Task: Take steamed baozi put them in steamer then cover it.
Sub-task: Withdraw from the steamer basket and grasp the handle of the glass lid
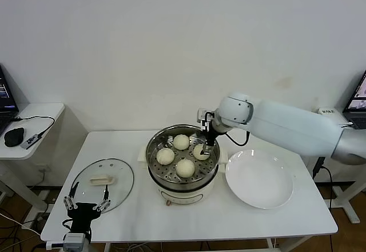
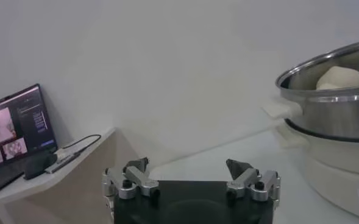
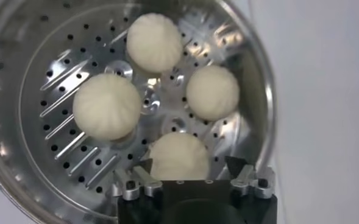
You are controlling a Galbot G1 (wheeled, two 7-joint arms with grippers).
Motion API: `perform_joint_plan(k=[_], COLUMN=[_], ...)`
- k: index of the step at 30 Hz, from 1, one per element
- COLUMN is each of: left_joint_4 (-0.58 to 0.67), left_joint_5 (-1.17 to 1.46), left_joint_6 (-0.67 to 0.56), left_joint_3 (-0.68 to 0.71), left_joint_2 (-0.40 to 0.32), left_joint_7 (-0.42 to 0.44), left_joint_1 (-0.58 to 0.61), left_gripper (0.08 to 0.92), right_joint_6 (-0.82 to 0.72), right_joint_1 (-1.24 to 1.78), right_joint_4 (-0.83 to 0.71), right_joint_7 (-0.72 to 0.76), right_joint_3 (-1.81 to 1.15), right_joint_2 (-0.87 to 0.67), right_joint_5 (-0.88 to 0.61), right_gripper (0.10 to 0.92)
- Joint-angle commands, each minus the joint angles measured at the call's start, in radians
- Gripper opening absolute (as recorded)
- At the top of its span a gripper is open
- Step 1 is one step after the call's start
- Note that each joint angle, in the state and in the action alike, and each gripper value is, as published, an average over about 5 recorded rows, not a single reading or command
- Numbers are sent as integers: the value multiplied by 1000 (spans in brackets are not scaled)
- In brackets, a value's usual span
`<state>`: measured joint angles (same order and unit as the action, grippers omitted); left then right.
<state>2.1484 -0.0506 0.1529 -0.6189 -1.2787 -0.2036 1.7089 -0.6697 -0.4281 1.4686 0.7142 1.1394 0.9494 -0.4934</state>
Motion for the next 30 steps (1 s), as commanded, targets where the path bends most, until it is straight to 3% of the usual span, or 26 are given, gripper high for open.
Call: perform_joint_plan(k=[1, 6, 11, 16, 23, 30], left_joint_4=[-8, -33, -54, -61, -92, -167], left_joint_5=[1, 6, 21, 18, -32, -413], left_joint_6=[-7, -48, -80, -97, -100, -136], left_joint_3=[4, 9, 4, 8, 23, 13], left_joint_2=[-3, -15, -26, -36, -38, -20], left_joint_7=[-4, -30, -55, -68, -68, -45], left_joint_1=[-6, -20, -32, -33, -35, -45], left_gripper=[823, 823, 823, 823, 823, 823], right_joint_6=[64, 234, 445, 611, 792, 810], right_joint_1=[42, 336, 810, 1245, 1580, 1800], right_joint_4=[270, 376, 392, 405, 381, 413], right_joint_7=[-323, -722, -861, -842, -696, -582], right_joint_3=[-48, -224, -673, -1152, -1577, -1874], right_joint_2=[-181, -336, -364, -222, 58, 301], right_joint_5=[-65, -74, 70, 216, 345, 370], right_gripper=[822, 823, 823, 823, 823, 823])
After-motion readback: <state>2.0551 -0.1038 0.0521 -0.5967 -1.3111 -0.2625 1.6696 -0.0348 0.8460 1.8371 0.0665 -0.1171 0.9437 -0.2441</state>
